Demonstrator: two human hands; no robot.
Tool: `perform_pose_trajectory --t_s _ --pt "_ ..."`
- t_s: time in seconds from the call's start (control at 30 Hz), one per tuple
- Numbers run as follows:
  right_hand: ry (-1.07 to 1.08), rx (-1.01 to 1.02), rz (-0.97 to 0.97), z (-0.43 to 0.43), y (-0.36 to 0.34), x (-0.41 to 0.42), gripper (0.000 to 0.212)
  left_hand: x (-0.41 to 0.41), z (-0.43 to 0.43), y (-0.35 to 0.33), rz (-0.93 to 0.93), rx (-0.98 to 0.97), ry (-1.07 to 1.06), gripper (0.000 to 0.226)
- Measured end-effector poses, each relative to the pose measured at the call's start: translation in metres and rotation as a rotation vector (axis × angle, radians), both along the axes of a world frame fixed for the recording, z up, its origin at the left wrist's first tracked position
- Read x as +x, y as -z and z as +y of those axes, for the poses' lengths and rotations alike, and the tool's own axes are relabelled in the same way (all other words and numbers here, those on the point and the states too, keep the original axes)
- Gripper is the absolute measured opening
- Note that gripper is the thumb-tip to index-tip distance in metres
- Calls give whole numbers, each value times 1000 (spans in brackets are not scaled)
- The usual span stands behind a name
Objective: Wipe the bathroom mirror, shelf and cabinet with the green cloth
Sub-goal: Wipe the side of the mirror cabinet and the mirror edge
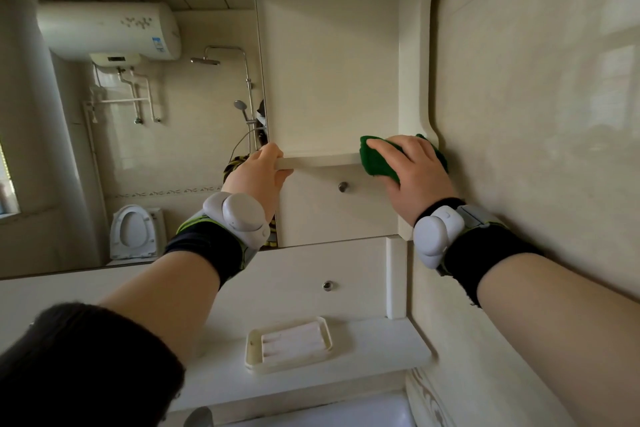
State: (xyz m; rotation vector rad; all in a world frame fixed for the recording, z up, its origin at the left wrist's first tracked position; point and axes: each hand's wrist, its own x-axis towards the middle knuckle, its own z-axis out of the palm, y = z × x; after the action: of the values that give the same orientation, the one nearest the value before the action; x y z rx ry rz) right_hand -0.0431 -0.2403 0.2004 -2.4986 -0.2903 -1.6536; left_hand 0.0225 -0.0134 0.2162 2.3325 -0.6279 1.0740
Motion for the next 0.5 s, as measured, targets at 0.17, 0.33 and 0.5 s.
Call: perform_pose_trajectory --t_s 0.17,0.33,0.5 --pt "9 29 57 -8 -2 -2 54 0 0 0 -2 8 -4 21" --pt "16 70 38 -6 -1 0 54 -1 1 -1 10 -1 14 18" --pt "20 136 33 3 1 0 52 -2 2 -3 15 18 8 21"
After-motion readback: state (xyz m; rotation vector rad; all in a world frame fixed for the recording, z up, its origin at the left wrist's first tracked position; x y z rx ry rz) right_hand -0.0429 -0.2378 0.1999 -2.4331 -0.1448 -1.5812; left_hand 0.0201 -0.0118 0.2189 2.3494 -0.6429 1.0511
